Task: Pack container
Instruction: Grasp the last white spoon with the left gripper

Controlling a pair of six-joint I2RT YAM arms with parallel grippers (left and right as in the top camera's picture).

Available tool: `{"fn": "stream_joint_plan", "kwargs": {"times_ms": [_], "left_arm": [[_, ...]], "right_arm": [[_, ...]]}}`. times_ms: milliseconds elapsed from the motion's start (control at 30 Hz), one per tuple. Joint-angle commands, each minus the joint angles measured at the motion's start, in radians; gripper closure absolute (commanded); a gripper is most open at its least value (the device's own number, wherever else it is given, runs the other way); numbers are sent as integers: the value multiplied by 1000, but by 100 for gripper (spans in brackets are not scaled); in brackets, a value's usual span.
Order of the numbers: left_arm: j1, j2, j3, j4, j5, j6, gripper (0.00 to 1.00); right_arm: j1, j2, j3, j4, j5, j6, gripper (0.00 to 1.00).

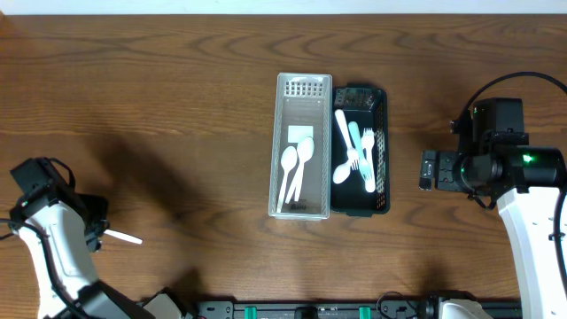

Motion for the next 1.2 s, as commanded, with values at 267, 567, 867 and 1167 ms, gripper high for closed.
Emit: {"fn": "stream_joint_plan", "kwargs": {"times_ms": [267, 567, 867, 1167], "left_arm": [[36, 198, -4, 100, 21, 53, 47], [36, 301, -4, 155, 21, 62, 46], [36, 359, -5, 192, 21, 65, 21], [36, 386, -8, 196, 21, 65, 39]], "right_arm": [[-8, -4, 0, -6, -4, -6, 1], [-8, -4, 0, -9, -4, -13, 1], [-8, -4, 0, -9, -4, -14, 1], [-8, -4, 0, -9, -4, -14, 1]]}}
